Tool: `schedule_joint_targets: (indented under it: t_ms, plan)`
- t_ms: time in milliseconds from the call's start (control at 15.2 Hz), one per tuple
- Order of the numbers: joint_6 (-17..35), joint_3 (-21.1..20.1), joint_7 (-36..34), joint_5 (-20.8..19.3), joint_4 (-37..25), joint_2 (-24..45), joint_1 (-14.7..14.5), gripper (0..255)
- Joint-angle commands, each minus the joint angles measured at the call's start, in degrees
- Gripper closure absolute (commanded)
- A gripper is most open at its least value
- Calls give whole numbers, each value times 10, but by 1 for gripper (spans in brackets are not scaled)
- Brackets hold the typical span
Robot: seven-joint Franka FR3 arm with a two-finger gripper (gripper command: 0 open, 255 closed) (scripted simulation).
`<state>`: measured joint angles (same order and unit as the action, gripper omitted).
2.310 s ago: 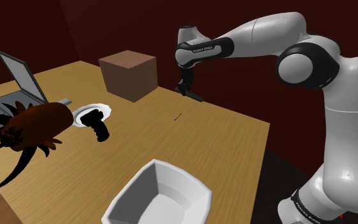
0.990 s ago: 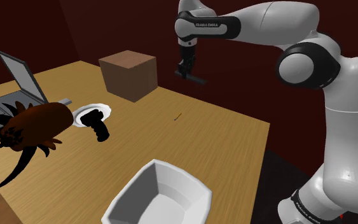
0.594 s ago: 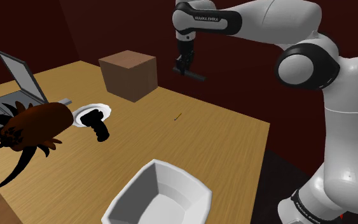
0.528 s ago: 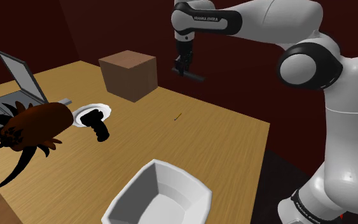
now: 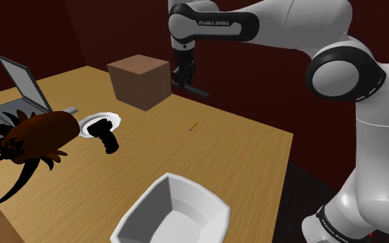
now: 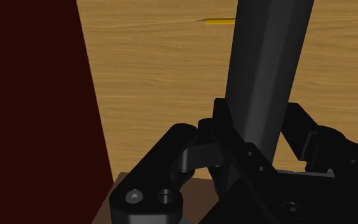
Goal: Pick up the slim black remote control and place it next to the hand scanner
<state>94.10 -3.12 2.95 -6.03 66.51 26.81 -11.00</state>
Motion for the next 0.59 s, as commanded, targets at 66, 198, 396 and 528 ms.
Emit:
schedule_joint_targets:
  t_ms: [66,198,396,528]
  plan:
    - [-15,-8,-34,-5,-27,14,-28,255]
    - [-23,-13,-57,-8,-41,23,-47,255]
    - [-38,-21,-89,-13,-73,43,-75,255]
    - [-51,-25,-110,-17,-104,62,-95,255]
